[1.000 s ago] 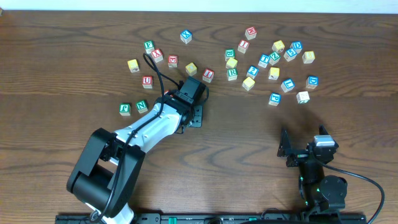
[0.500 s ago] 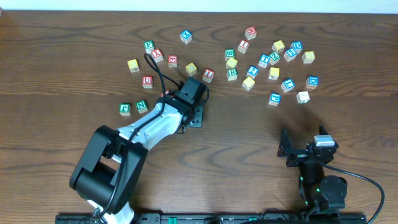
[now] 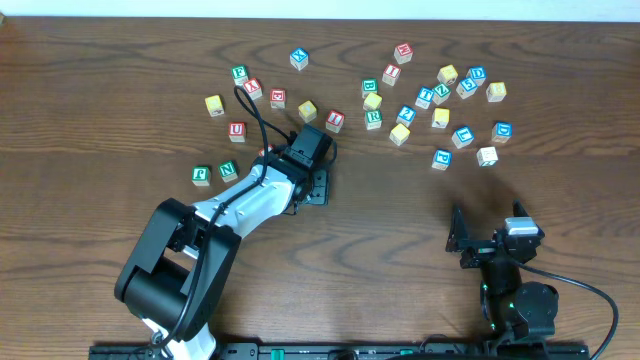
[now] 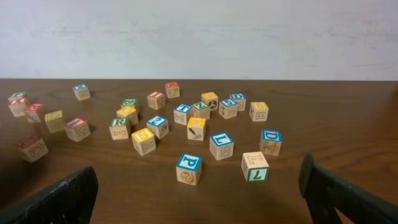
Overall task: Spell out CORL
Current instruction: 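Carry the C block toward the front and set it down, then move the left gripper back over the yellow O block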
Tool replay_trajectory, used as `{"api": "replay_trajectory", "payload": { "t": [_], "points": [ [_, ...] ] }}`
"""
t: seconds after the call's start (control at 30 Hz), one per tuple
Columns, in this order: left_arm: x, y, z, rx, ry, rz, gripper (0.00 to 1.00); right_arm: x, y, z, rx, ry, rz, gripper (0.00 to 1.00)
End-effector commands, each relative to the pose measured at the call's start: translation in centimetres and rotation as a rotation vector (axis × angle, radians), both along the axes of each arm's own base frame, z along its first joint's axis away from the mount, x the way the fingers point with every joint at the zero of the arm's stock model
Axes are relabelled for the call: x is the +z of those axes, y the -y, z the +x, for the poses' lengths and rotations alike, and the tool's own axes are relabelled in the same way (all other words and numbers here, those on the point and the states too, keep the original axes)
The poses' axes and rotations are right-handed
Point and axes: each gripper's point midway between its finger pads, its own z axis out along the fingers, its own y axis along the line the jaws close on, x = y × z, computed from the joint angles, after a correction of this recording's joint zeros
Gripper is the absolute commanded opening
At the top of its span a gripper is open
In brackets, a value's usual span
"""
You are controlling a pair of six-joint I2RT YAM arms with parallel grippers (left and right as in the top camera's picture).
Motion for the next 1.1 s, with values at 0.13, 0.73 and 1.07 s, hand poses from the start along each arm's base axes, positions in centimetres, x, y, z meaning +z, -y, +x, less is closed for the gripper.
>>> {"api": "replay_trajectory", "payload": {
  "t": [0.13,0.73,1.07],
  "points": [
    [-0.6,-0.3,-0.4,0.003,-0.019,0.016,0.67,-0.1,0.3,0.0,-0.015,-0.001,0.006,0.99],
    [21.2,-1.3,5.6,0.033,0.556,-0.077,0.72,-0.1,0.3,0.0,-0.015,-0.001,0.006,0.99],
    [21.8,-4.2,12.0,0.230,0.448,-0.099,0.90,-0.1,0.3,0.0,-0.015,-0.001,0.006,0.99]
  ]
}}
